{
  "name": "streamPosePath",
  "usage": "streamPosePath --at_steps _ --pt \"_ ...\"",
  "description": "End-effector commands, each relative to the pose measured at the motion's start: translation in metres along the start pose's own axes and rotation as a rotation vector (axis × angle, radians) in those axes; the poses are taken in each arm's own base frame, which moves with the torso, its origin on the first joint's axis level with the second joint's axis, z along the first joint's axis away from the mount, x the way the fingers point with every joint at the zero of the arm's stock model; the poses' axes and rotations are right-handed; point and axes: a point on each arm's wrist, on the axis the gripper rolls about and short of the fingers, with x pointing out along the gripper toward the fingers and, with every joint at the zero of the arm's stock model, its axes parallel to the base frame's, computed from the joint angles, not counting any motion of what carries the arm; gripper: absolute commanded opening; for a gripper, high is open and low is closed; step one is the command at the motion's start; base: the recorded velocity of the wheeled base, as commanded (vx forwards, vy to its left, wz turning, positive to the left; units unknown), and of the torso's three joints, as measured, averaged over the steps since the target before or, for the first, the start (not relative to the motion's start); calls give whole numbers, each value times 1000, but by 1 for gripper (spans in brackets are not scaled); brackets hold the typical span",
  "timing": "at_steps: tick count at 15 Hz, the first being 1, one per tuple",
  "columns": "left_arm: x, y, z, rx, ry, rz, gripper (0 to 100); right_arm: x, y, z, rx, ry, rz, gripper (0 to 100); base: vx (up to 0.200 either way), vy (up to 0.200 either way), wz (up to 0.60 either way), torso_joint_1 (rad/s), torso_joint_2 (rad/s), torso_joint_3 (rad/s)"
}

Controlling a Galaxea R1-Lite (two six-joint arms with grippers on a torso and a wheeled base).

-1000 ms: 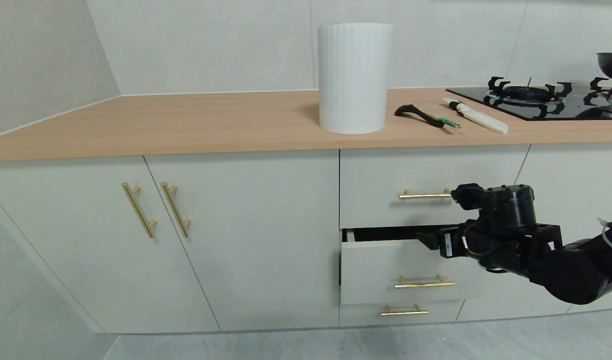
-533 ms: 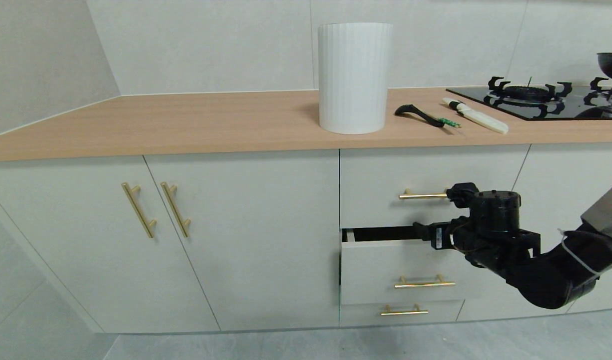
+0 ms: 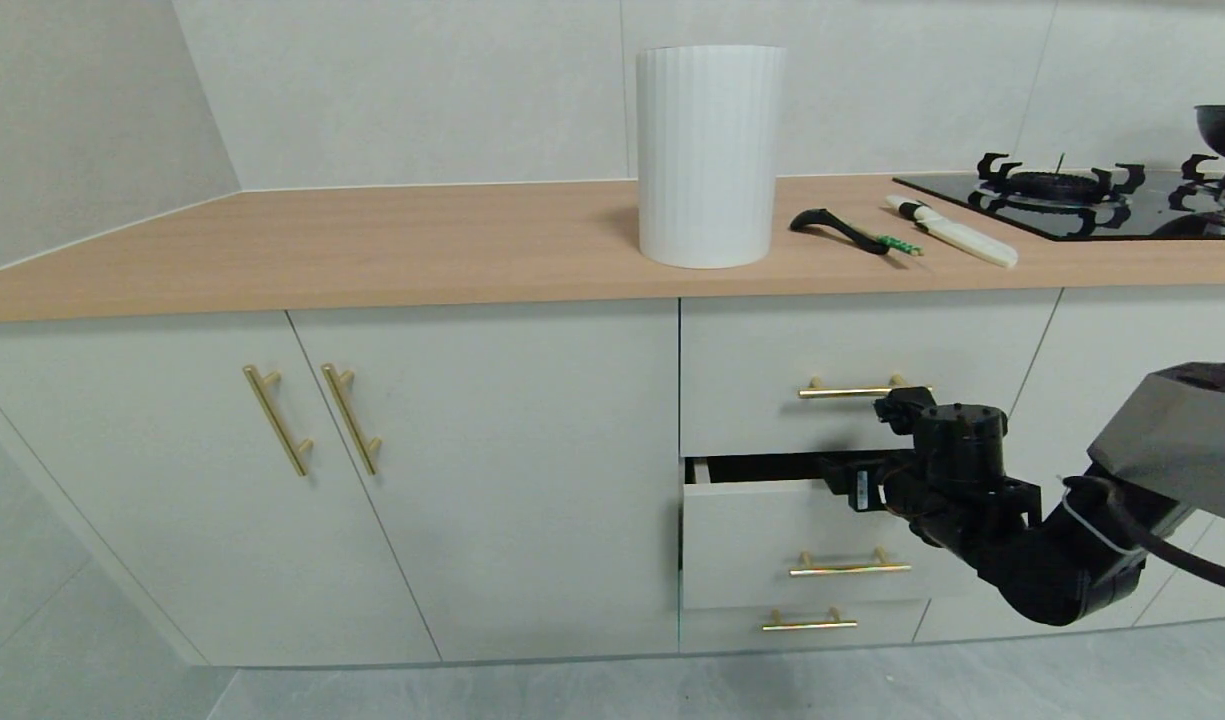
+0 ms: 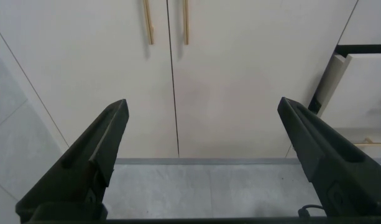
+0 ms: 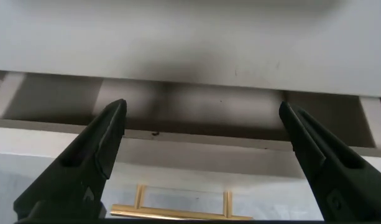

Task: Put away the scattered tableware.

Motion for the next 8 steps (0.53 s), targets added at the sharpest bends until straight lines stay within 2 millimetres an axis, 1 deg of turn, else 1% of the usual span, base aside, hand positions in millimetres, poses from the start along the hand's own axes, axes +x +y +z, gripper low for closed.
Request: streamPosePath --at_steps 1,5,8 --pt "0 0 0 0 0 0 100 3 1 -6 -6 19 -1 100 0 0 0 0 0 0" --pt "0 0 0 0 0 1 100 3 0 -12 -17 50 -3 100 0 0 0 0 0 0" --pt "0 0 0 0 0 3 100 0 -1 -12 -25 89 -6 100 0 0 0 0 0 0"
